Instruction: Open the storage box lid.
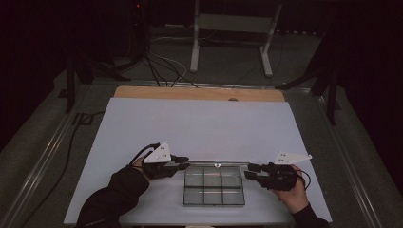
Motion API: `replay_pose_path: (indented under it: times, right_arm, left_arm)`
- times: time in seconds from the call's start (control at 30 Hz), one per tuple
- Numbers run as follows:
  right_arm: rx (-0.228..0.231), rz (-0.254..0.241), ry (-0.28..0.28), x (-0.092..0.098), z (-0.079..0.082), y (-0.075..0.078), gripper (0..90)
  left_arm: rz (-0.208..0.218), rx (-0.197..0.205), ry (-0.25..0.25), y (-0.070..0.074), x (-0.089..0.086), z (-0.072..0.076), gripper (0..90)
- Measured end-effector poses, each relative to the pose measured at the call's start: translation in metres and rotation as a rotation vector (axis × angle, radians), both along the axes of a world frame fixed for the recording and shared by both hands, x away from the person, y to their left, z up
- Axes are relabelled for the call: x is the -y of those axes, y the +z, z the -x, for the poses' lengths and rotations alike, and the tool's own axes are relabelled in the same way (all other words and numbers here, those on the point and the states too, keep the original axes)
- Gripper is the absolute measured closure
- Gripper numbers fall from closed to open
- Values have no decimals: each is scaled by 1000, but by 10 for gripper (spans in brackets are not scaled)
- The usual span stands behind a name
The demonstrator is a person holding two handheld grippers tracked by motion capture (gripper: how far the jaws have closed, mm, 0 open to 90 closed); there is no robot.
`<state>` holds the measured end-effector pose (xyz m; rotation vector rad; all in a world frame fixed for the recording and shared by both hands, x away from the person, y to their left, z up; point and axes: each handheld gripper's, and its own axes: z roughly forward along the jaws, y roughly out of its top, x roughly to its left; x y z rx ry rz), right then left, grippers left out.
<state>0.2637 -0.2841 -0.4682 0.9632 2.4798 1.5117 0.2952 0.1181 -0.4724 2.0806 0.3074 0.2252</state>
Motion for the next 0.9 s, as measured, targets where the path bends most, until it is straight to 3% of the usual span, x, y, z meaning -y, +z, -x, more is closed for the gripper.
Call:
replay_pose_path:
  times: [0.23, 0.5, 0.9]
  right_arm:
    - [37, -9, -2, -7, -10, 3, 642]
    - [35, -1, -8, -11, -14, 2, 735]
    - [30, 13, -30, -13, -19, 3, 758]
  left_arm:
    - [2, -2, -2, 1, 0, -2, 777]
    - [9, -5, 0, 1, 0, -2, 778]
    - [19, -21, 14, 1, 1, -7, 804]
